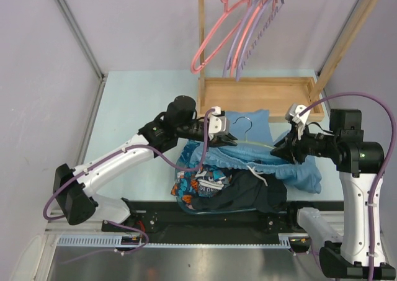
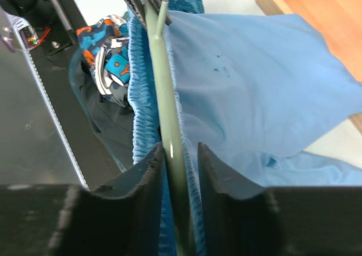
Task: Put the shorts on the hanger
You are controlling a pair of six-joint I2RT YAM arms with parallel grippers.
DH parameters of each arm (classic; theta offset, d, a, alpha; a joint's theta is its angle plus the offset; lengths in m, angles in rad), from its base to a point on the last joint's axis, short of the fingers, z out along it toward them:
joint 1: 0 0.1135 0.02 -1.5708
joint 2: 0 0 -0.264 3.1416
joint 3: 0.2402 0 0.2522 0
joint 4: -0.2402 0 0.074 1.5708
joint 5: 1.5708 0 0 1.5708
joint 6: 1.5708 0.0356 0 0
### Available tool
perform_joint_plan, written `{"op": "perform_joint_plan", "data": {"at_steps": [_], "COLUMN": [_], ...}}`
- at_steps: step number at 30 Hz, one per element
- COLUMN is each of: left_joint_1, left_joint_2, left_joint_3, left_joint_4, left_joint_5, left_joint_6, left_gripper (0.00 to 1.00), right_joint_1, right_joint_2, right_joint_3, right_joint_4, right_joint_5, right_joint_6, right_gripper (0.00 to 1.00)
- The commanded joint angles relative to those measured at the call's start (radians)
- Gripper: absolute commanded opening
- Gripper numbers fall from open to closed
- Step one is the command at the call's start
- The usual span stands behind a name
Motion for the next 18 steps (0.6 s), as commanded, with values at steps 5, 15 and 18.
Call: {"op": "perform_joint_plan", "data": {"at_steps": [5, 15, 18], "left_joint_1": [0.026, 0.037, 0.06], "left_joint_2": [-0.05, -0.19, -0.239], "left_joint_3": [-0.003, 0.04, 0.048], "left_joint_4": [0.108, -0.033, -0.068], "left_joint_5": [0.094, -0.074, -0.117], "left_joint_6": [-0.099, -0.089, -0.107], "left_gripper": [0.0, 0.83, 0.91], "right_joint_1": [-0.005, -0.038, -0.135], "right_joint_2": [-0.013, -0.018, -0.003], "right_joint_3": [-0.001, 0.027, 0.065], "right_joint_4": [-0.013, 0.015, 0.025], "right_joint_5": [-0.04, 0.223, 0.231], "right_joint_6": [-0.001, 0.069, 0.042], "right_gripper": [0.0, 0.0, 0.0]}}
